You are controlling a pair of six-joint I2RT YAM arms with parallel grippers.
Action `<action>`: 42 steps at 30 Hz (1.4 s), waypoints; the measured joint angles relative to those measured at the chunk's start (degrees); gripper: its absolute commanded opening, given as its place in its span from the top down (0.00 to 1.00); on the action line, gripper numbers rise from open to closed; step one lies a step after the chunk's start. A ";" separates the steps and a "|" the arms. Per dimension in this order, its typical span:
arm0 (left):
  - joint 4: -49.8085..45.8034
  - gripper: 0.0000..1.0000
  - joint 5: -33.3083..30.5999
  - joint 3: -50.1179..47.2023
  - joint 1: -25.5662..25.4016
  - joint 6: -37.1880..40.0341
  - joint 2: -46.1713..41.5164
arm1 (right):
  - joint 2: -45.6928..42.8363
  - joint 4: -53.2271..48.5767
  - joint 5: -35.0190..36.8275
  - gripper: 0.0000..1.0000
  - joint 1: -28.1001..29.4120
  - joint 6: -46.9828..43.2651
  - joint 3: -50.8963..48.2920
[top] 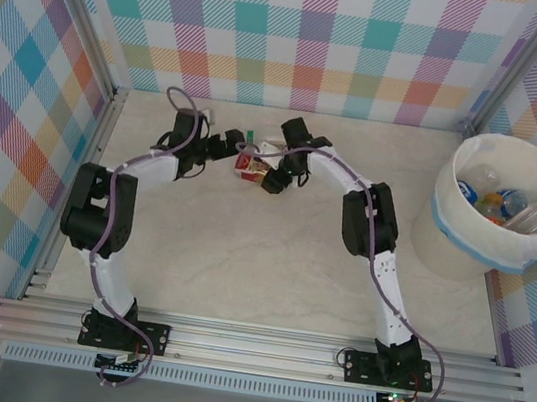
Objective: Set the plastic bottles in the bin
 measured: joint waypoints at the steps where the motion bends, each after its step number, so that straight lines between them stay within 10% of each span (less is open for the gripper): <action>1: -1.05 0.00 0.07 3.89 0.15 2.25 2.27 | -2.58 1.81 0.17 0.50 -0.07 0.46 -4.00; 15: -25.53 0.00 11.56 59.14 2.93 18.23 37.24 | -54.82 12.37 3.30 0.48 -4.83 14.95 -38.45; 26: -49.48 0.00 17.77 94.40 -0.13 22.84 57.94 | -71.78 3.61 16.04 0.45 -32.57 30.77 -33.86; 36: -60.24 0.00 25.31 96.08 -3.72 27.41 58.45 | -67.54 -5.11 28.72 0.13 -41.62 42.36 -34.25; 42: -57.24 0.00 28.59 76.19 -5.11 29.51 48.19 | -66.90 -7.56 30.56 0.00 -38.23 45.51 -33.07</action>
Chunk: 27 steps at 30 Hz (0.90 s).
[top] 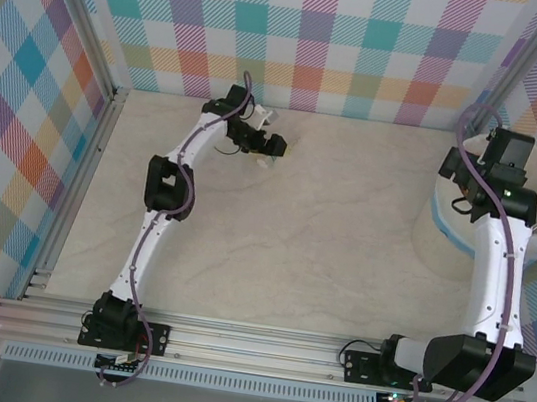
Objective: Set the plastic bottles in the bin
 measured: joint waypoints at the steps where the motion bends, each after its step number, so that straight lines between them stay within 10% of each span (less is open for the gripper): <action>1: 1.84 0.00 0.22 -5.73 -0.44 0.11 -3.28 | 0.02 -0.31 0.79 0.00 1.42 0.15 0.57; 12: 16.55 0.00 2.34 -37.44 -9.42 -0.59 -22.77 | 2.14 9.22 -12.26 0.00 19.50 6.86 -5.31; 27: 53.13 0.00 -15.23 -77.22 -1.40 -26.36 -50.84 | 44.78 22.93 -41.70 0.00 22.43 -12.68 9.20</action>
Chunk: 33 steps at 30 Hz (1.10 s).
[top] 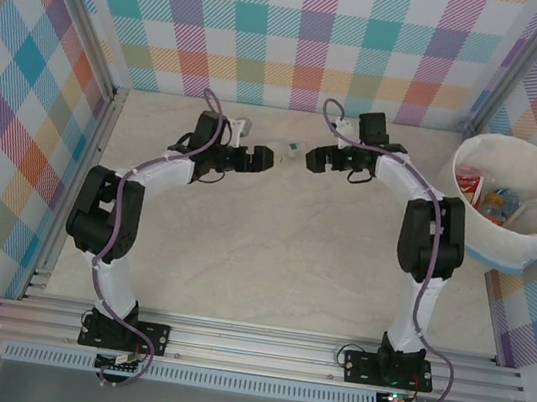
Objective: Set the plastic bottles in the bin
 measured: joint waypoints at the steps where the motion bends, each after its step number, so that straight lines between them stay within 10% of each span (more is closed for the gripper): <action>1: 0.81 0.00 -1.31 -0.81 1.25 -1.95 -0.02 | 2.56 -0.87 -1.25 0.00 0.04 -2.12 3.72; 7: 0.81 0.00 -3.91 5.38 4.57 -5.16 6.19 | 11.87 -2.19 -2.99 0.00 1.07 -2.75 18.58; 18: 1.99 0.00 3.89 25.07 3.52 -3.82 25.51 | 16.55 -5.95 9.33 0.00 7.58 35.89 22.97; 33: 18.62 0.00 4.42 -1.27 5.16 -12.87 11.15 | 28.50 -11.78 17.84 0.00 13.14 50.10 36.94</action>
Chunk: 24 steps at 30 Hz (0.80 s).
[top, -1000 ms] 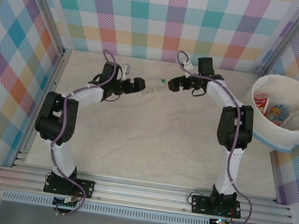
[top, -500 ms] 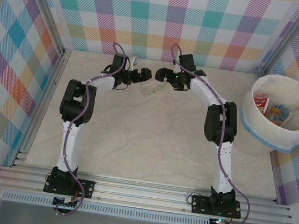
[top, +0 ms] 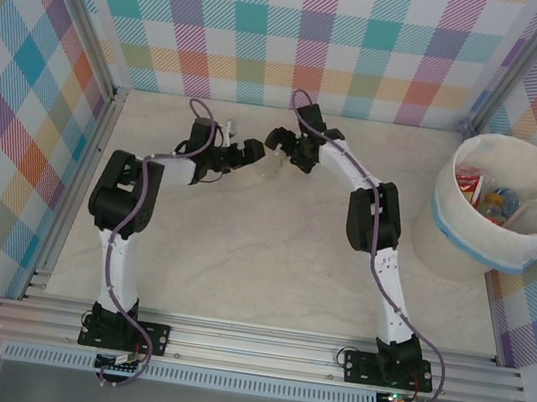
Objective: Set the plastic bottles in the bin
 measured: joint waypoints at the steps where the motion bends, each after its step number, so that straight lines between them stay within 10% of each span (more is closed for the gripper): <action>1: 0.31 0.00 -1.14 -1.92 0.81 -0.15 -2.47 | 0.61 -1.09 1.60 0.00 0.79 -0.02 1.66; 15: 0.22 0.00 -8.63 -12.90 5.31 -0.39 -14.97 | 4.70 -11.89 14.80 0.38 6.21 -10.56 9.33; 24: -0.35 0.00 -7.87 -16.35 5.18 -1.11 -20.57 | -35.87 -6.16 17.40 0.40 4.07 -23.54 -24.98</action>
